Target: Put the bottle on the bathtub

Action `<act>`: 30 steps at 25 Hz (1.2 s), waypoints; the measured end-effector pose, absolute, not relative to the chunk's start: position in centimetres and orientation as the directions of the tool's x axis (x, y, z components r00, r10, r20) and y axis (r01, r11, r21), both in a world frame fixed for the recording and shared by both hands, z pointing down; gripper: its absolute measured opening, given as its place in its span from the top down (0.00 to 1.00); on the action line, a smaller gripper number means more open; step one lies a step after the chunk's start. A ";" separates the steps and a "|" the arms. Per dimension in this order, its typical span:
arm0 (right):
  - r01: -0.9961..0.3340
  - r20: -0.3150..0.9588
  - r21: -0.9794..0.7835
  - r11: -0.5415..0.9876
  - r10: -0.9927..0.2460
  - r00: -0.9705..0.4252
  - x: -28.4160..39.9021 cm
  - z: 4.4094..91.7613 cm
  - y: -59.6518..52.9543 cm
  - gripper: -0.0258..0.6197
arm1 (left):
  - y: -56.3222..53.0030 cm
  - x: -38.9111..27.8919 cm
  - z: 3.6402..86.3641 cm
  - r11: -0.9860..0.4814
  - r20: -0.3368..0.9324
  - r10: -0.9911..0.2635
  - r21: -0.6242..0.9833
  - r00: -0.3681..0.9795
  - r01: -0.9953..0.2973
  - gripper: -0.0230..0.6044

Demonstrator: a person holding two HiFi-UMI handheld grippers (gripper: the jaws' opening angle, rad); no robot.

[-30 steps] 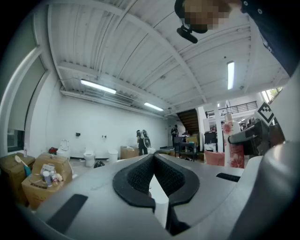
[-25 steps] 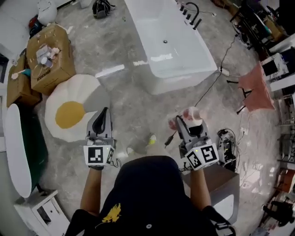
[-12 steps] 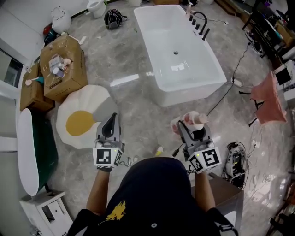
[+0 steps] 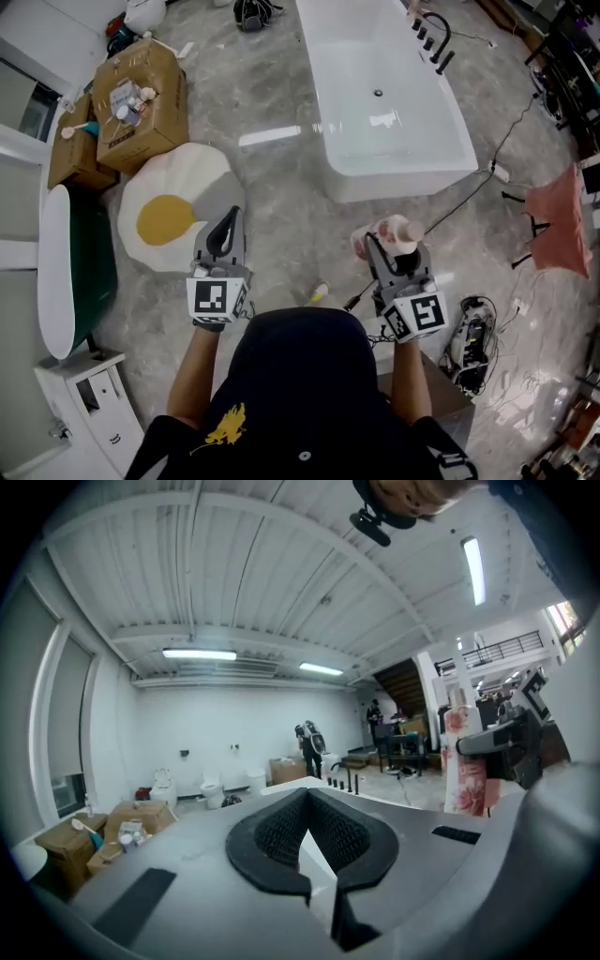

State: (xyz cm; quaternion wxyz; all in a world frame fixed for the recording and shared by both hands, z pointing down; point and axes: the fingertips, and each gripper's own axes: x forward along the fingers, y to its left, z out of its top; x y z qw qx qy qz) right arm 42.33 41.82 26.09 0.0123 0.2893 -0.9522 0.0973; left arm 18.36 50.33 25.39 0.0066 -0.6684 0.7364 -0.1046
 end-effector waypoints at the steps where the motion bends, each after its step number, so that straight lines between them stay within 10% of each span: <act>1: -0.547 0.082 -0.181 0.817 -0.541 -0.837 42.1 26.4 41.5 0.63 | 50.3 18.4 25.3 0.083 0.122 -0.987 -0.155 -0.103 -0.984 0.94; 14: -0.539 0.136 -0.209 0.816 -0.521 -0.843 35.4 28.6 37.7 0.63 | 46.2 13.2 26.4 0.091 0.105 -0.989 -0.131 -0.105 -0.987 0.94; 30: -0.780 0.263 -0.242 0.577 -0.735 -0.626 17.0 28.1 24.0 0.63 | 24.3 -10.3 24.6 -0.150 0.064 -0.988 -0.114 0.143 -0.982 0.94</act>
